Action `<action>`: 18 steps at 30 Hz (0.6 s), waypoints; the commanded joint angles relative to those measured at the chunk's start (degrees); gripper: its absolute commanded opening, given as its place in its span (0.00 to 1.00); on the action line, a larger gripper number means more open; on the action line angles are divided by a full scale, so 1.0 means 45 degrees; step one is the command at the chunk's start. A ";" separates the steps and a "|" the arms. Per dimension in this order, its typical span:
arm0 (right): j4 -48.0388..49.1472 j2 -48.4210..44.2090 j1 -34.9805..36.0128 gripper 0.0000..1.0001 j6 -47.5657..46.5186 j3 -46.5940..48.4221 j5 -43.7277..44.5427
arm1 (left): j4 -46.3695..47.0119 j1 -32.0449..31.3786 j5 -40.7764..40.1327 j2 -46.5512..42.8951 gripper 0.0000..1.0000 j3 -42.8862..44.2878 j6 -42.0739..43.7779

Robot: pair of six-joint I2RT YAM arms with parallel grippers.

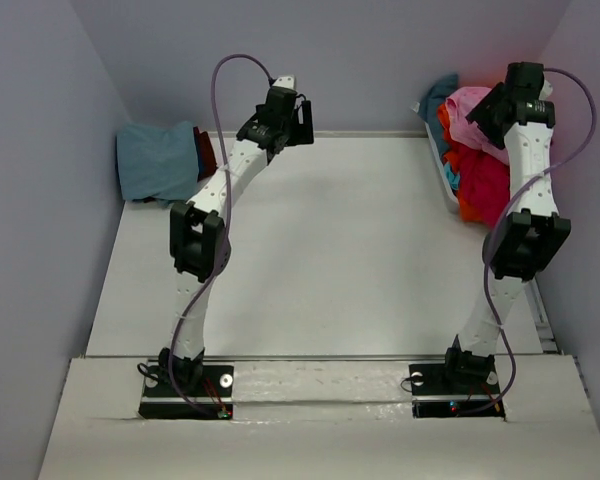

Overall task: Fold and stack the t-shirts
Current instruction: Grab the tshirt from the pile

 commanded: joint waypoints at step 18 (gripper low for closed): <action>0.0264 0.0645 0.0078 0.59 0.0270 -0.0659 0.0487 | 0.0727 -0.0071 0.0564 -0.0761 0.91 -0.0756 -0.0109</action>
